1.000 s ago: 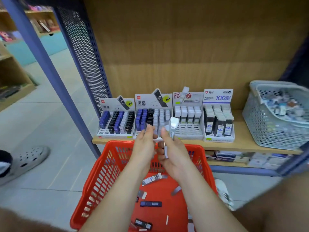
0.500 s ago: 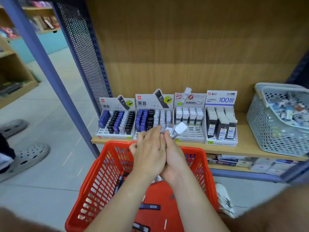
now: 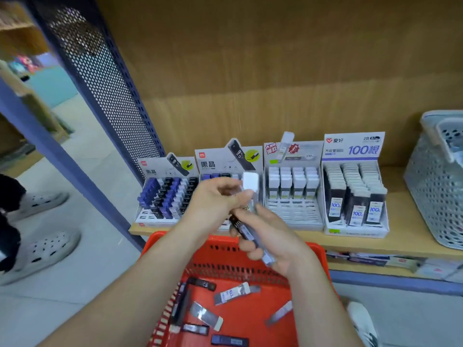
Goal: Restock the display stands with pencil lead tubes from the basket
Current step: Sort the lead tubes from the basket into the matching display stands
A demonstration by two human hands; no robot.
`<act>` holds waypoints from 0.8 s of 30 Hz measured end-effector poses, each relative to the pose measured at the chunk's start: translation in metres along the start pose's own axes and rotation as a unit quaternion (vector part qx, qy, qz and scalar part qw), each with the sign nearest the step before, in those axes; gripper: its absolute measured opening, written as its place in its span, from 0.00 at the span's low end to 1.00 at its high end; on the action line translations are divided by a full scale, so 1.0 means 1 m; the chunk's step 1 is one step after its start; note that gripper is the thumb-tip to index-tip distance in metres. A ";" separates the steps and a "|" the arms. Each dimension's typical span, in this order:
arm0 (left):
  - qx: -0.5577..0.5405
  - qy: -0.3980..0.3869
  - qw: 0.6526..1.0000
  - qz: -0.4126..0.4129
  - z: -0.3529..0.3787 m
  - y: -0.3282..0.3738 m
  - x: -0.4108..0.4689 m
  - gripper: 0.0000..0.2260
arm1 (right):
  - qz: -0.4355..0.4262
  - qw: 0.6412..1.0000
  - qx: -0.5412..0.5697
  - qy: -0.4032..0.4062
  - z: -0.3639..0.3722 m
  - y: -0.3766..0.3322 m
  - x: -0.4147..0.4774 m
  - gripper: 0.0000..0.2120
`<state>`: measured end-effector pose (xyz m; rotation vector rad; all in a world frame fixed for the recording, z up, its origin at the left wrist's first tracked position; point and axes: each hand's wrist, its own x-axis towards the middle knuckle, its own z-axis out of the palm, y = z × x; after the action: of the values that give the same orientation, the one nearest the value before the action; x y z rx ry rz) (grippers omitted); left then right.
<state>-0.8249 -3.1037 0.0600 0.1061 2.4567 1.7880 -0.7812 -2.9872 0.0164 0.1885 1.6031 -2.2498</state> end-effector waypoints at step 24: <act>-0.193 0.040 0.976 -0.088 0.064 -0.065 -0.011 0.03 | -0.124 0.962 0.123 0.210 -0.043 0.031 0.025 0.06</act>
<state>-0.8061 -3.0650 -0.0211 -0.2113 2.0388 2.1781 -0.7972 -2.9614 -0.0338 0.5977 1.6084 -2.7458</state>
